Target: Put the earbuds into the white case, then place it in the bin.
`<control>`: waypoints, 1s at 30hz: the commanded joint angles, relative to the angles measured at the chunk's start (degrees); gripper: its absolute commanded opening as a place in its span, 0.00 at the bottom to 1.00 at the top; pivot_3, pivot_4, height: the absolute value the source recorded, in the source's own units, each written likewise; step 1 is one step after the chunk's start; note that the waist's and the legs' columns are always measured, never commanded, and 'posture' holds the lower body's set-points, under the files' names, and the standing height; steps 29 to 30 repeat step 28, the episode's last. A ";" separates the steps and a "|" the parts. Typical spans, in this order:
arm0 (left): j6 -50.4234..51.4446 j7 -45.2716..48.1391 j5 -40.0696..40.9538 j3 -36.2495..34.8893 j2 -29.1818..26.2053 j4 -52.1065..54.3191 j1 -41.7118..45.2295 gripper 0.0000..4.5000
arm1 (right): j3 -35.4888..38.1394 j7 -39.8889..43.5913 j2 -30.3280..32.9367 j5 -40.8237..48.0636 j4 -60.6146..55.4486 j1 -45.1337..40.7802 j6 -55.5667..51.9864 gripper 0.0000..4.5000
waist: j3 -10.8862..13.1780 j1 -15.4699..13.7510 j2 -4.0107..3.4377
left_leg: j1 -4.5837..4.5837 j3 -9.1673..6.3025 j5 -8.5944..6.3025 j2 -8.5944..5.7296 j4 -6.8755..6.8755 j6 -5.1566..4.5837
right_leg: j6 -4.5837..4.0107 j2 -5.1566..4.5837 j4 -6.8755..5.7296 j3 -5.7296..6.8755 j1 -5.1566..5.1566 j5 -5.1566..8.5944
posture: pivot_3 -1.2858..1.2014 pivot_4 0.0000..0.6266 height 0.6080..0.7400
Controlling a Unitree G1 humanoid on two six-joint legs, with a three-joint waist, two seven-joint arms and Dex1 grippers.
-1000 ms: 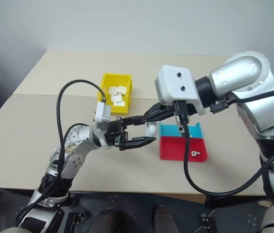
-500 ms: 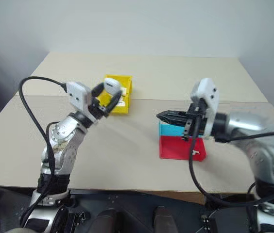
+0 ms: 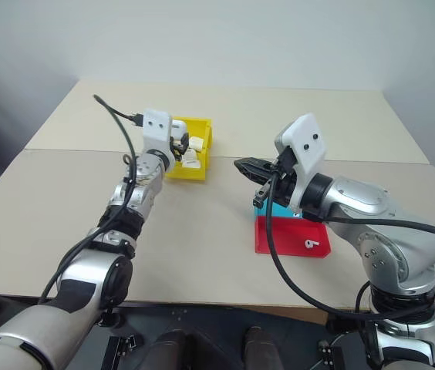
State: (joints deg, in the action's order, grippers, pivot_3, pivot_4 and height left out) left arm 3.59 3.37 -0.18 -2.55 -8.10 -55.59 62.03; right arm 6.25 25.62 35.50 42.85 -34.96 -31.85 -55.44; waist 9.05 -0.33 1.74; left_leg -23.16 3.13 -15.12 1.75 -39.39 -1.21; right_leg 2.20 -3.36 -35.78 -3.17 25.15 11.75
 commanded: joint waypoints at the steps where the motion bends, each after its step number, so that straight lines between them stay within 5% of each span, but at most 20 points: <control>1: -3.81 0.64 -0.80 0.23 -0.32 -1.83 1.88 0.97 | 0.87 -0.82 0.13 0.23 -3.11 0.26 1.15 0.00 | 0.00 0.12 0.00 | 0.00 -0.01 0.00 0.01 0.02 0.00 | 0.00 0.00 0.00 0.01 0.00 0.00 | 0.52 0.24 1.00; 8: -7.73 11.25 3.35 -0.97 -3.31 9.66 -5.38 0.99 | -0.61 -0.26 0.45 -1.91 -3.67 3.71 3.55 0.00 | 0.00 0.50 -0.01 | 0.04 0.00 0.00 0.03 0.02 0.01 | -0.01 -0.01 -0.02 0.01 0.00 0.00 | 0.52 0.24 1.00; 12: 0.48 25.24 13.10 -2.01 -8.90 35.91 -19.74 0.99 | -4.54 1.74 0.24 -8.64 -1.74 9.62 11.07 0.00 | -0.02 1.42 -0.03 | 0.06 -0.01 0.02 0.12 0.04 0.04 | -0.02 0.01 -0.14 0.00 0.00 -0.01 | 0.52 0.24 1.00; 18: 15.95 39.01 28.16 -6.78 -24.44 69.87 -41.33 0.99 | -5.53 8.87 1.61 -11.06 1.85 14.19 17.53 0.00 | -0.01 2.11 -0.02 | 0.17 -0.12 0.07 0.12 0.00 0.12 | -0.02 -0.04 -0.14 -0.14 0.06 0.00 | 0.52 0.24 1.00; 24: 24.23 44.87 38.31 -14.99 -35.39 88.05 -57.91 0.99 | -4.36 17.95 5.69 -10.25 3.42 16.65 20.91 0.00 | 0.00 1.93 0.00 | 1.10 0.03 0.04 0.19 0.05 0.12 | 0.01 -0.01 -0.08 -0.17 -0.78 0.17 | 0.52 0.24 1.00; 30: 26.54 41.26 41.64 -15.84 -34.43 92.95 -61.44 0.99 | -3.47 20.05 6.58 -9.92 3.58 17.47 21.74 0.00 | 0.01 1.56 0.00 | 1.26 0.15 0.05 0.19 0.13 0.12 | 0.02 -0.01 -0.04 -0.18 -0.89 0.25 | 0.52 0.24 1.00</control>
